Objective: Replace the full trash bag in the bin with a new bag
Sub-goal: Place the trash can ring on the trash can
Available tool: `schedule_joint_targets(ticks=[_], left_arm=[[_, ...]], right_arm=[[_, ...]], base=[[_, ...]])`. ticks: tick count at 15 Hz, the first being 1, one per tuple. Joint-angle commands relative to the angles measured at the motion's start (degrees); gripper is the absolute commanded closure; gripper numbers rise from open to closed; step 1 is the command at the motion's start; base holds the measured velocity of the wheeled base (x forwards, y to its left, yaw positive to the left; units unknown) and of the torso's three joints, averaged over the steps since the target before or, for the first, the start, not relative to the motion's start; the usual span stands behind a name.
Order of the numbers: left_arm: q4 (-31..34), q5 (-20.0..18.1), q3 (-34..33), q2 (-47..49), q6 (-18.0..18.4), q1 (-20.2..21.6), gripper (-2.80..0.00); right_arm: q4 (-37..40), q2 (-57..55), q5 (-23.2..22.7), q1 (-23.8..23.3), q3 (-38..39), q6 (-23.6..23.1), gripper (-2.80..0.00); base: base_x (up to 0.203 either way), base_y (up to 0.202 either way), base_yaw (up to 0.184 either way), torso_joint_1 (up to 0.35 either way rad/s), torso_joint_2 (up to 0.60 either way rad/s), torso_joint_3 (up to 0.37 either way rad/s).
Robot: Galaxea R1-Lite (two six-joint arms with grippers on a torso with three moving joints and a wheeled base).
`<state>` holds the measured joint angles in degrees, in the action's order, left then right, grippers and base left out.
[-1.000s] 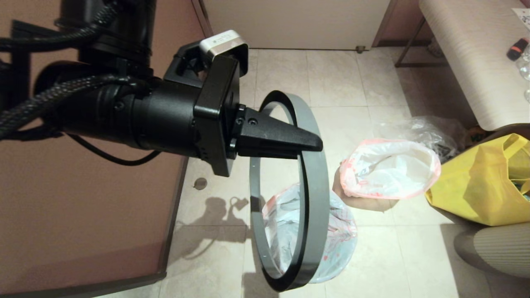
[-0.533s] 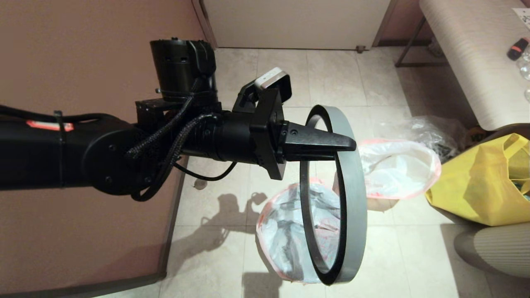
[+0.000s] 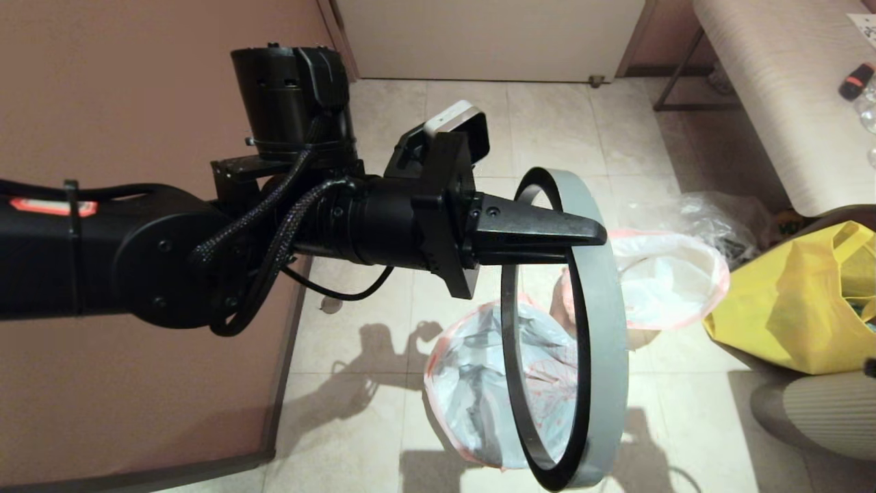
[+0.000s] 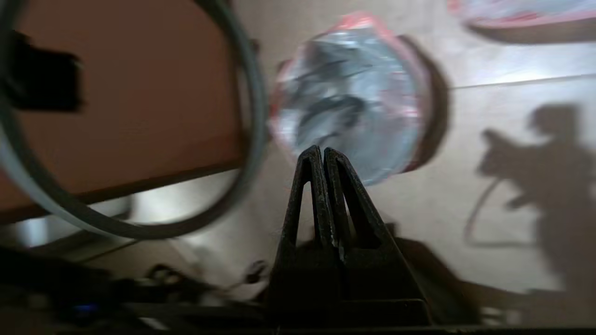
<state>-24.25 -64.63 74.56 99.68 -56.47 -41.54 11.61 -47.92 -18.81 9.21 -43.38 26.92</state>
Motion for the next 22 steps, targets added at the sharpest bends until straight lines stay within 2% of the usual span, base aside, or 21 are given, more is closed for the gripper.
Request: schedule_joint_targets(ticks=[1, 3, 4, 5, 6, 7, 8, 11, 13, 15, 16, 19, 22], left_arm=[[-0.1, -0.3, 1.1, 0.8, -0.3, -0.4, 0.00], [0.1, -0.4, 4.1, 2.5, -0.3, 0.7, 0.00], [0.2, -0.4, 6.0, 3.5, -0.2, 1.3, 0.00], [0.3, -0.5, 7.8, 4.6, -0.2, 2.0, 0.00], [0.3, -0.6, 9.6, 5.5, -0.2, 3.0, 0.00], [0.4, -0.6, 11.1, 6.4, -0.2, 3.7, 0.00], [0.6, -0.7, 11.8, 6.8, -0.4, 4.0, 0.00], [4.2, -0.3, 11.1, 6.4, -0.5, 3.6, 0.00], [5.6, -0.4, 10.0, 5.4, -0.5, 3.8, 0.00], [5.8, -0.6, 8.9, 4.3, -0.6, 3.4, 0.00], [5.8, -0.6, 8.8, 4.0, -0.8, 3.2, 0.00], [5.4, -0.4, 6.2, 2.7, -2.3, 2.7, 0.00], [5.2, -0.5, 5.1, 1.4, -2.5, 3.3, 0.00]], right_arm=[[0.7, -19.0, -11.2, 0.6, -10.7, 8.5, 0.00], [1.9, -30.4, -28.2, -2.5, -20.8, 17.6, 0.00], [2.7, -34.3, -34.3, -3.9, -24.4, 20.6, 0.00], [3.8, -36.6, -37.3, -4.6, -26.5, 21.9, 0.00], [4.4, -37.1, -39.3, -4.9, -26.9, 21.4, -2.80], [4.8, -35.8, -41.6, -5.1, -26.7, 19.4, -2.80], [5.0, -33.3, -44.4, -5.0, -25.5, 14.5, -2.80], [3.2, -29.2, -46.9, -3.2, -15.3, -7.5, -2.80], [-2.9, -27.4, -47.3, -0.5, -6.7, -19.9, -2.80], [-14.1, -29.7, -47.3, 3.0, -2.4, -30.3, -2.80], [-16.5, -30.6, -47.2, 4.4, -2.0, -31.6, -2.80], [-25.9, -36.8, -47.1, 6.9, -4.7, -31.6, -2.80], [-34.0, -37.7, -47.1, 8.8, -7.5, -25.6, -2.80]], base=[[0.000, 0.000, 0.000, 0.000, 0.00, 0.000], [0.000, 0.000, 0.000, 0.000, 0.00, 0.000], [0.000, 0.000, 0.000, 0.000, 0.00, 0.000], [0.000, 0.000, 0.000, 0.000, 0.00, 0.000], [0.000, 0.000, 0.000, 0.000, 0.00, 0.000], [0.000, 0.000, 0.000, 0.000, 0.00, 0.000], [0.000, 0.000, 0.000, 0.000, 0.00, 0.000], [0.000, 0.000, 0.000, 0.000, 0.00, 0.000], [0.000, 0.000, 0.000, 0.000, 0.00, 0.000], [0.000, 0.000, 0.000, 0.000, 0.00, 0.000], [0.000, 0.000, 0.000, 0.000, 0.00, 0.000], [0.000, 0.000, 0.000, 0.000, 0.00, 0.000], [0.000, 0.000, 0.000, 0.000, 0.00, 0.000]])
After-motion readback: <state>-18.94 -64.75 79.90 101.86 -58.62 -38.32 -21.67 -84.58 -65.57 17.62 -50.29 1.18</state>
